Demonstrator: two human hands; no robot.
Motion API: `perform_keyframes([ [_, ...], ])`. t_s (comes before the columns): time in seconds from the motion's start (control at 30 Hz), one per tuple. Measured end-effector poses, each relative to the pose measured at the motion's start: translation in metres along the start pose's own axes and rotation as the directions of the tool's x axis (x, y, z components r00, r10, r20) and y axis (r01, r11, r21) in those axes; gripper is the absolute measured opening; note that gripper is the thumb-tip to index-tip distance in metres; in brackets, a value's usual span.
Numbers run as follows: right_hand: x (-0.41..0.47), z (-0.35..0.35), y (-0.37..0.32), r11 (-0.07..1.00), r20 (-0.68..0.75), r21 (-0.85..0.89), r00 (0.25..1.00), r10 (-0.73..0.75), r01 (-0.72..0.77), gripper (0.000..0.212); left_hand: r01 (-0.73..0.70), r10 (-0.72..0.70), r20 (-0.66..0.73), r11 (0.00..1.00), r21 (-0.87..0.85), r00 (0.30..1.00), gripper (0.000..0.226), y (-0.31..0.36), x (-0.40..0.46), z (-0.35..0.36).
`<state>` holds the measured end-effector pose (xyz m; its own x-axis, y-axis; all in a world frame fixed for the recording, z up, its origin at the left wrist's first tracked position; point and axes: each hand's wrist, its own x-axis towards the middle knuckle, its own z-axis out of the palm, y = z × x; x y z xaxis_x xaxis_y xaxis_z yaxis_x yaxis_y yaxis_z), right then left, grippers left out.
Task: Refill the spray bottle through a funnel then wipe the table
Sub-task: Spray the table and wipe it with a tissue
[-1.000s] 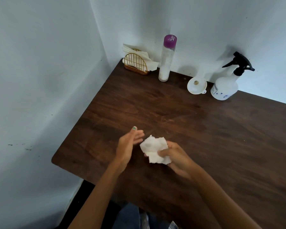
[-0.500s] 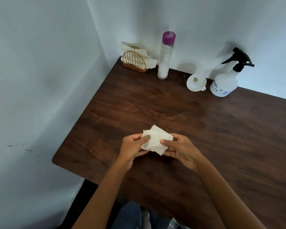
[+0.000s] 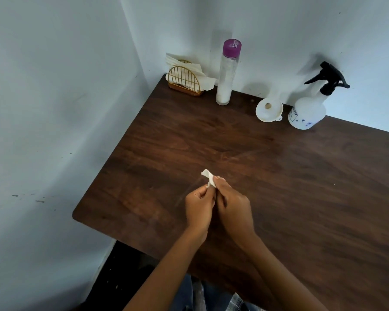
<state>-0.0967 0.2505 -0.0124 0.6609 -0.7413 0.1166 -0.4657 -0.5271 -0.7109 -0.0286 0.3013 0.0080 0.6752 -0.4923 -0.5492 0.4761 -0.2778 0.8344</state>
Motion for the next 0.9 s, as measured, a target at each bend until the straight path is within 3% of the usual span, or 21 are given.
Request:
perform_keyframes([
  [0.1,-0.008,0.008,0.001,0.999,0.120,0.005,0.991,0.051,-0.052,0.043,0.095,-0.095,-0.011,0.995,0.009,0.995,0.035,0.002,-0.001,-0.002],
  [0.2,-0.010,0.012,0.008,0.998,0.173,-0.048,0.984,0.039,-0.031,0.046,0.130,-0.139,0.075,0.985,0.110,0.988,0.040,0.005,0.001,-0.008],
  [0.4,0.004,0.007,0.015,0.982,0.135,-0.082,0.978,-0.156,0.168,0.039,0.131,-0.164,0.140,0.967,0.220,0.976,0.061,0.018,0.014,-0.024],
  [0.47,0.025,0.006,0.019,0.989,0.153,-0.053,0.980,-0.129,0.138,0.031,0.131,-0.172,0.142,0.957,0.260,0.975,0.070,0.019,0.023,-0.031],
  [0.6,0.089,0.006,0.027,0.998,0.073,-0.036,0.996,-0.048,0.051,0.030,0.018,0.022,-0.127,0.952,0.304,0.992,0.054,0.017,0.047,-0.064],
  [0.73,0.162,0.001,0.040,0.968,-0.008,-0.252,1.000,0.023,-0.024,0.036,0.045,0.159,-0.388,0.883,0.468,0.908,0.052,0.015,0.072,-0.123],
  [0.8,0.188,0.004,0.048,0.902,-0.011,-0.418,0.994,0.112,-0.106,0.040,0.156,0.126,-0.443,0.824,0.545,0.887,0.058,0.013,0.084,-0.153],
  [0.9,0.202,0.021,0.050,0.792,0.008,-0.585,0.974,0.224,-0.178,0.035,0.294,-0.008,-0.514,0.828,0.477,0.858,0.064,0.011,0.093,-0.184],
])
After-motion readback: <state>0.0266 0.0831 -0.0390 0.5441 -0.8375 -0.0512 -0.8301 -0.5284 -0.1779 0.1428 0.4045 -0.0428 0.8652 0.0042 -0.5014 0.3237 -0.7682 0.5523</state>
